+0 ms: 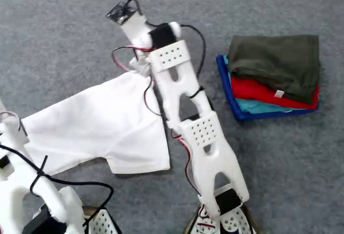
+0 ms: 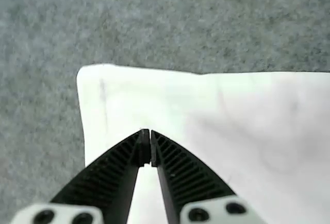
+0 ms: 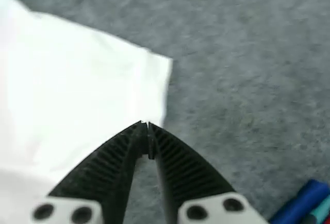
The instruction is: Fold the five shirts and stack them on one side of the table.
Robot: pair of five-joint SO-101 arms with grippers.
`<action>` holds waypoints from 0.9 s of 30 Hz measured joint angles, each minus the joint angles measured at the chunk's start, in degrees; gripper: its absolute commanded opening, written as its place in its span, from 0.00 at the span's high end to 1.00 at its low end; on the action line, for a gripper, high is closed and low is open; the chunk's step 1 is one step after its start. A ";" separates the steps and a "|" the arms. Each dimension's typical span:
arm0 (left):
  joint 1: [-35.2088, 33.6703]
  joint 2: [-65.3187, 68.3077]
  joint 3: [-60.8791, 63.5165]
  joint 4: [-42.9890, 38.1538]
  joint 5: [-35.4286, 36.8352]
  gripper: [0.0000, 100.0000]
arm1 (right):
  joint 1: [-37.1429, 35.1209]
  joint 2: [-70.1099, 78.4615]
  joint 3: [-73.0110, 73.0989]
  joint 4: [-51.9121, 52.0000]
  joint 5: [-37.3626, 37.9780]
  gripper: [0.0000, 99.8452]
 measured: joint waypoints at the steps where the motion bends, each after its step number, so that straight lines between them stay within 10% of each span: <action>1: -1.23 0.00 0.00 0.88 0.62 0.98 | -1.14 -1.05 2.37 0.00 -0.09 1.00; 27: -6.59 -0.79 15.30 -1.76 -8.53 0.98 | 3.43 9.32 6.42 -3.69 0.44 1.00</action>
